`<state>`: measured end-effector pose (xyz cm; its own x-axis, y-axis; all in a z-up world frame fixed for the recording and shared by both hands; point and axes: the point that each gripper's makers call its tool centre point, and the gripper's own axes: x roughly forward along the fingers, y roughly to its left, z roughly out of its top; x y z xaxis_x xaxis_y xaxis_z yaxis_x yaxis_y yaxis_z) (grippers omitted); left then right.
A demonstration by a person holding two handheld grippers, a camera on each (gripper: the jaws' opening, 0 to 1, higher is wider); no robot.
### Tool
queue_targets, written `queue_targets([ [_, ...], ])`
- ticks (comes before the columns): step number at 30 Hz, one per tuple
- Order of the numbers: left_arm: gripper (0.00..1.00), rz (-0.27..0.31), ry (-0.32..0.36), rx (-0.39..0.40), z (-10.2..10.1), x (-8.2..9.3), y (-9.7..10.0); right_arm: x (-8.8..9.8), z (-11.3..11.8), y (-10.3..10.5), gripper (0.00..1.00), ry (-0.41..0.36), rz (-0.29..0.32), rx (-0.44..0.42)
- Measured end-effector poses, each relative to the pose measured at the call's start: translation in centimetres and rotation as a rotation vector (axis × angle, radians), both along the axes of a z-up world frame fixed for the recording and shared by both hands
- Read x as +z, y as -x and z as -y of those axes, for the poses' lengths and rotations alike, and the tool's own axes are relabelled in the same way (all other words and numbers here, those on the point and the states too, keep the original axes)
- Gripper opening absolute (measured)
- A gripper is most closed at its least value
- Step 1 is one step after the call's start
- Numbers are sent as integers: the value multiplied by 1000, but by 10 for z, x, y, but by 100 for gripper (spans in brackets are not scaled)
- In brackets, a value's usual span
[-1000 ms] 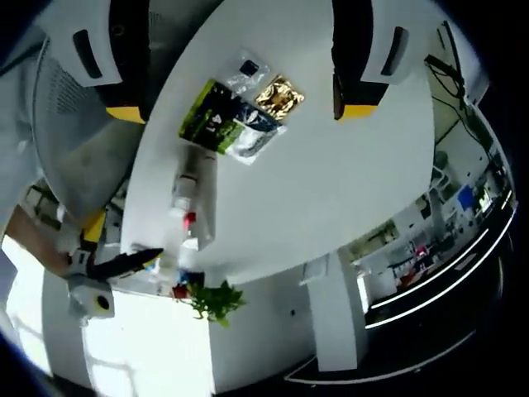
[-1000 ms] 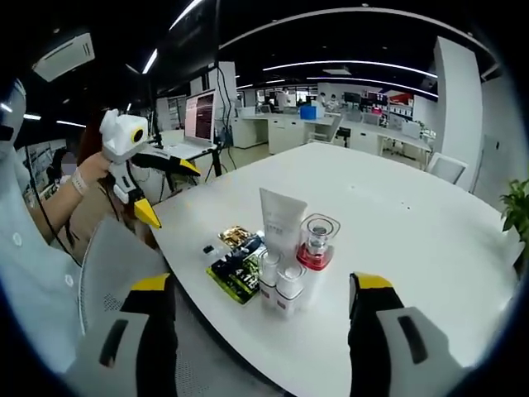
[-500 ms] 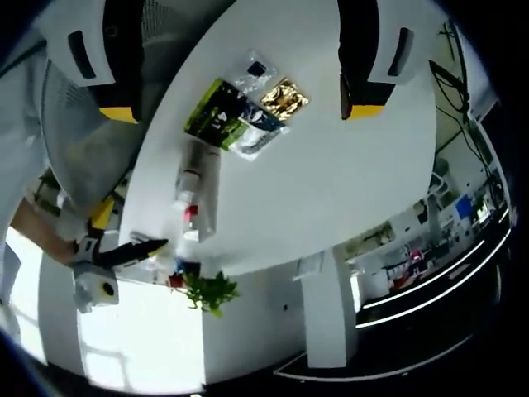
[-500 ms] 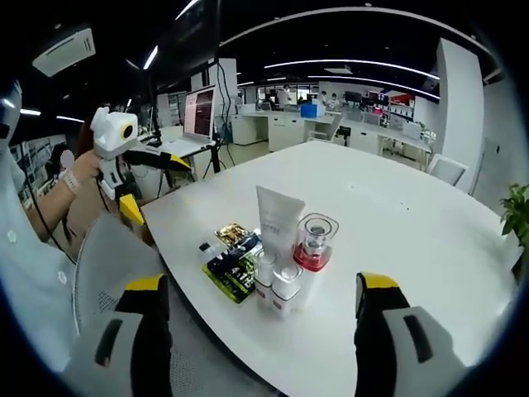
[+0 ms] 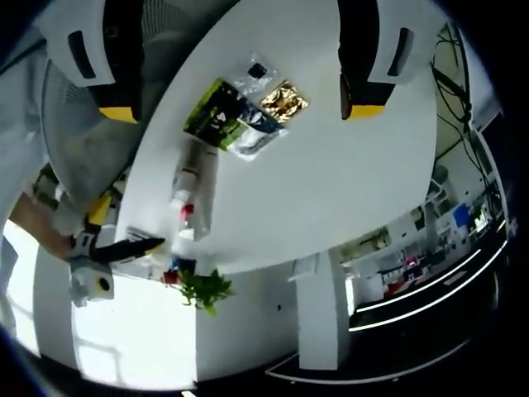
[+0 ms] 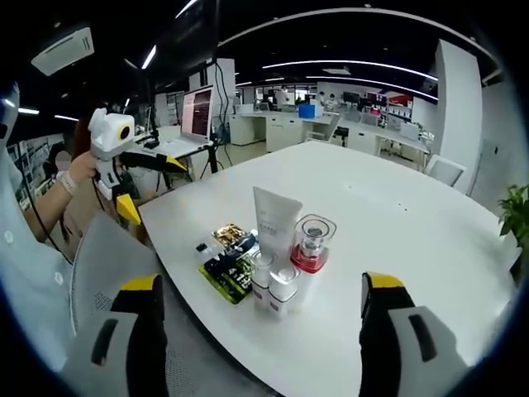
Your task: Arrange the skincare products in the storage area until every visible bottle or jar stands upright without overlapping.
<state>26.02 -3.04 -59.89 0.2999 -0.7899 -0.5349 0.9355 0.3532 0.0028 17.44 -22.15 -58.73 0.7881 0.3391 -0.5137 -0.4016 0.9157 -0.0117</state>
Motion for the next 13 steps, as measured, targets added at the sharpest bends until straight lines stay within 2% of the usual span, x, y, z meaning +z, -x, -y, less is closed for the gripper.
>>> queue_targets([
  [13, 97, -16, 4, 5, -2, -1, 2, 0, 1, -1, 100, 1, 2, 1],
])
